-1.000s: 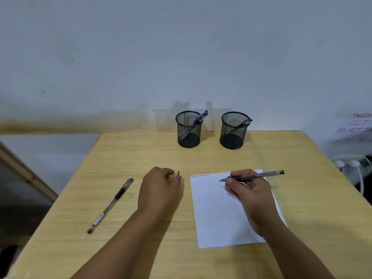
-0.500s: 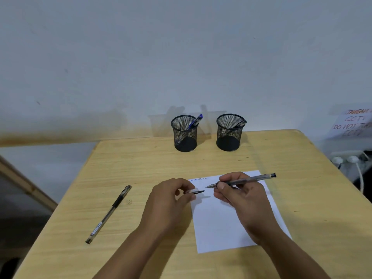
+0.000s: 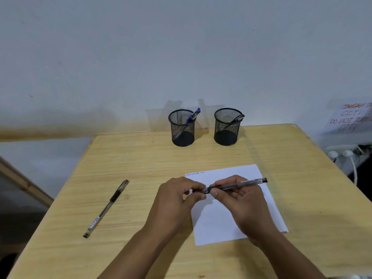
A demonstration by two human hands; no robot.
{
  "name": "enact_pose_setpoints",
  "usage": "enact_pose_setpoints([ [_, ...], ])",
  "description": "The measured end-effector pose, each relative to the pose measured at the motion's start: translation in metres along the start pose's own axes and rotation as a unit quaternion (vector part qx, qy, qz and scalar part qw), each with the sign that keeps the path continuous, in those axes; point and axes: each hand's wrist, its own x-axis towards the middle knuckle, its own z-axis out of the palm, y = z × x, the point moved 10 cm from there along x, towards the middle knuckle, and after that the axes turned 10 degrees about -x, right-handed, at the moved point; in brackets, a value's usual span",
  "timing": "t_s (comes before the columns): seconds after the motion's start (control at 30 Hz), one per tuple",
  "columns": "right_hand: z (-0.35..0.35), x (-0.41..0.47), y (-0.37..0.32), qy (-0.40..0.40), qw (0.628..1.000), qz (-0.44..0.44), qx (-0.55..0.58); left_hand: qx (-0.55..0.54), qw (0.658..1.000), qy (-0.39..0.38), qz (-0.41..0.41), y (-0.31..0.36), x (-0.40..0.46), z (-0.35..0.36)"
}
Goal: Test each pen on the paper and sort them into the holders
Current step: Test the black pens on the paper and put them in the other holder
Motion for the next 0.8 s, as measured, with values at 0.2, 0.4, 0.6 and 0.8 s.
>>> enact_pose_setpoints([
  [0.2,-0.008,-0.004,0.003,0.029,1.0,-0.004,0.012,-0.023,0.999,-0.015,0.042,0.017,-0.003,0.008],
  [0.4,-0.026,-0.003,0.014,0.05,0.995,0.032,0.082,-0.04,0.998,-0.025,0.052,0.035,0.002,0.028],
  [0.6,-0.071,-0.016,0.045,0.115,0.951,0.105,0.269,-0.018,0.992,-0.105,0.07,0.056,0.012,0.092],
  [0.8,-0.168,-0.06,0.068,0.243,0.904,0.107,0.335,0.039,0.969,-0.199,0.139,0.087,0.009,0.174],
])
